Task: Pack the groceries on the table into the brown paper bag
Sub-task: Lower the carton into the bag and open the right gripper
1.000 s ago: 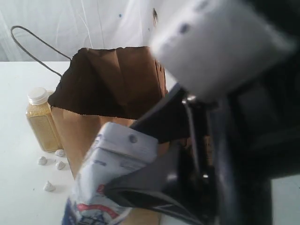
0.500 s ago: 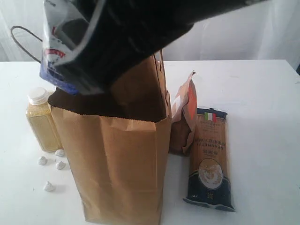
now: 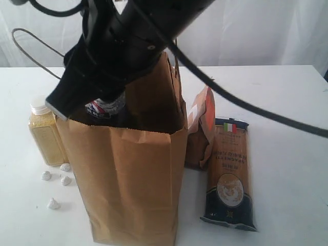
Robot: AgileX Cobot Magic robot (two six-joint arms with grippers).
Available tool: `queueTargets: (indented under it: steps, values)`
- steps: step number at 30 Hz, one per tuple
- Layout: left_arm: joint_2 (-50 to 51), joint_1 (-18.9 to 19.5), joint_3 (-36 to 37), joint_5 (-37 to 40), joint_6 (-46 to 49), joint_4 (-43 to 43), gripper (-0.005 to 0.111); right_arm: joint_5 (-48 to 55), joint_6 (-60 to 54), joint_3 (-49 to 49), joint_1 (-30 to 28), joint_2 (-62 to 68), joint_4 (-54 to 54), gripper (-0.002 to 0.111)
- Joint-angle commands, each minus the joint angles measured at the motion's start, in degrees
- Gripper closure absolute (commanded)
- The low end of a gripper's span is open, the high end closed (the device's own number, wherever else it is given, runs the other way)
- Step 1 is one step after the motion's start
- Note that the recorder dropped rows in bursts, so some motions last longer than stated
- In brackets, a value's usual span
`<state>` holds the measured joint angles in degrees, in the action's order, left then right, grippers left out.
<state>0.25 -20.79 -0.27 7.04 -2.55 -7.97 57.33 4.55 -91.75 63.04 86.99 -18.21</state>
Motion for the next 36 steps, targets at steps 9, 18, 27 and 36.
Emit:
queueTargets:
  steps: [9, 18, 27, 36]
  values:
    - [-0.2, 0.1, 0.3, 0.2, 0.0, -0.5, 0.107, 2.2, 2.2, -0.7, -0.8, 1.7, 2.9, 0.078]
    - [-0.2, 0.1, 0.3, 0.2, 0.0, -0.5, 0.107, 2.6, 2.2, -0.7, -0.8, 1.7, 4.0, 0.045]
    - [-0.2, 0.1, 0.3, 0.2, 0.0, -0.5, 0.107, 3.1, 2.2, -0.7, -0.8, 1.7, 4.5, 0.045]
    - [-0.2, 0.1, 0.3, 0.2, 0.0, -0.5, 0.107, 3.7, 2.1, -0.7, -0.8, 1.7, 5.4, 0.045]
